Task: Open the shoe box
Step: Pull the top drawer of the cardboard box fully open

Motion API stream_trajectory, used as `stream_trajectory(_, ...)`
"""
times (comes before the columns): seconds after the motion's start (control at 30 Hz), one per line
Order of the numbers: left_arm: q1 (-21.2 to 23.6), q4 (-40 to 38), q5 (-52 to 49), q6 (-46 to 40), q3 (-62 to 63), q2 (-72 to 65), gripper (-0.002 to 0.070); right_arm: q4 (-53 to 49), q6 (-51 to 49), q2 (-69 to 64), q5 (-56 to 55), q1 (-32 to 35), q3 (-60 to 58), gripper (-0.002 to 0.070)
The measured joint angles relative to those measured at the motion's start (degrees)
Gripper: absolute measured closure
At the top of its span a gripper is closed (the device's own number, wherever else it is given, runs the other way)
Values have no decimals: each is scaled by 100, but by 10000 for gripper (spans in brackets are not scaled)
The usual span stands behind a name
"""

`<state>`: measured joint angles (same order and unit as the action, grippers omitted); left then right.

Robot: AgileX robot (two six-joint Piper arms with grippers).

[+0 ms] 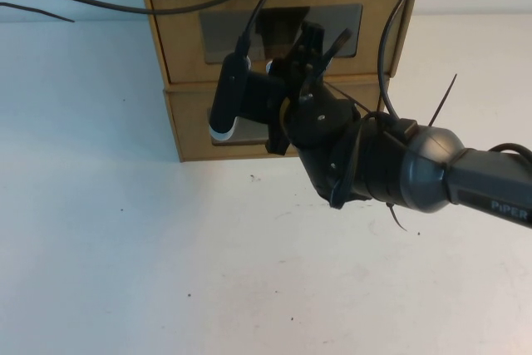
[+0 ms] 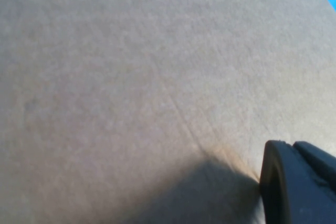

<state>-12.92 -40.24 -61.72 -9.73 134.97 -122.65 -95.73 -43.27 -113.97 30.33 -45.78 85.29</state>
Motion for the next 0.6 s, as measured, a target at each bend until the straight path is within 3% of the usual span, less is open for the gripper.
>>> stream_trajectory(0.3, 0, 0, 0, 13, 0, 0, 679, 99, 326, 0, 0, 0, 3, 666)
stream_trajectory(0.6, 0, -123, -177, 59, 0, 12, 679, 1329, 1268, 246, 0, 0, 16, 666)
